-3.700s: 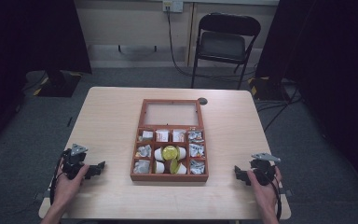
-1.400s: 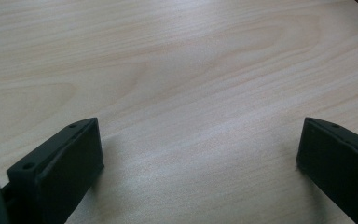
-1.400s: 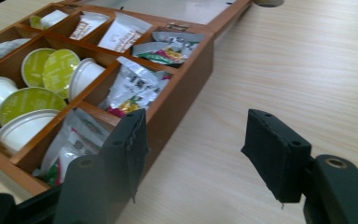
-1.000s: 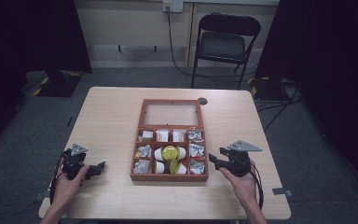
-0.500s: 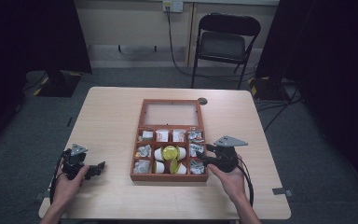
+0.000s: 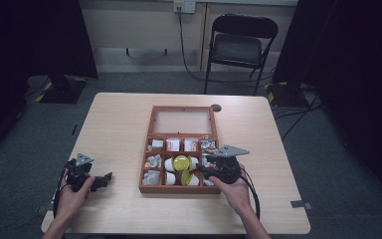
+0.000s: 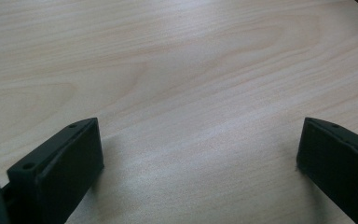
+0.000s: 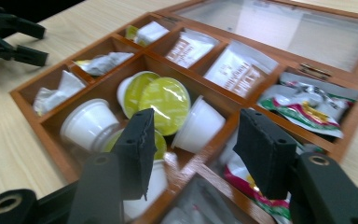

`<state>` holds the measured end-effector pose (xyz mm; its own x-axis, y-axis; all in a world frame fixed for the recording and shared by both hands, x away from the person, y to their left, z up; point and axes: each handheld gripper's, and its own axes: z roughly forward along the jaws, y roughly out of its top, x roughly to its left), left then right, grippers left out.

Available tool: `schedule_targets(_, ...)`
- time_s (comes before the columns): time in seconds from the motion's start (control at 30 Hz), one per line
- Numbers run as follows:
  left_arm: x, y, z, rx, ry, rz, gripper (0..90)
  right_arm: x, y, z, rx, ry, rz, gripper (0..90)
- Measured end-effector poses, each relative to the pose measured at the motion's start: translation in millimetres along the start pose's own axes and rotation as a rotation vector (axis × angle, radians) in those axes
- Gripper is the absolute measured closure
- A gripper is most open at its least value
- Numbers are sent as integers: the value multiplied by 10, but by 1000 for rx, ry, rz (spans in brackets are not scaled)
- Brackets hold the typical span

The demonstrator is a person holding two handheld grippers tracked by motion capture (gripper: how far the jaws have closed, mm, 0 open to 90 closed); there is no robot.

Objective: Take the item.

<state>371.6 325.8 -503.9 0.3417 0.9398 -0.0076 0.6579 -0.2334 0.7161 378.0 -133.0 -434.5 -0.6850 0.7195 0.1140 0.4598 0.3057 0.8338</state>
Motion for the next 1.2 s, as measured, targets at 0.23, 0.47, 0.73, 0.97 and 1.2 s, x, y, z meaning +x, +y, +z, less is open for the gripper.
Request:
schedule_targets(0.23,0,0,0,0,0,0,0,99,34,118,17,35,-25,483)
schedule_targets(0.47,-1,0,0,0,1,-1,0,194,105,240,34,54,-47,486)
schedule_targets(0.73,0,0,0,0,0,0,0,224,166,319,37,88,-48,485)
schedule_targets(0.97,0,0,0,0,0,0,0,295,129,411,74,115,-62,459)
schedule_targets(1.2,-2,-1,1,-1,-1,-3,0,348,77,481,109,136,-72,426)
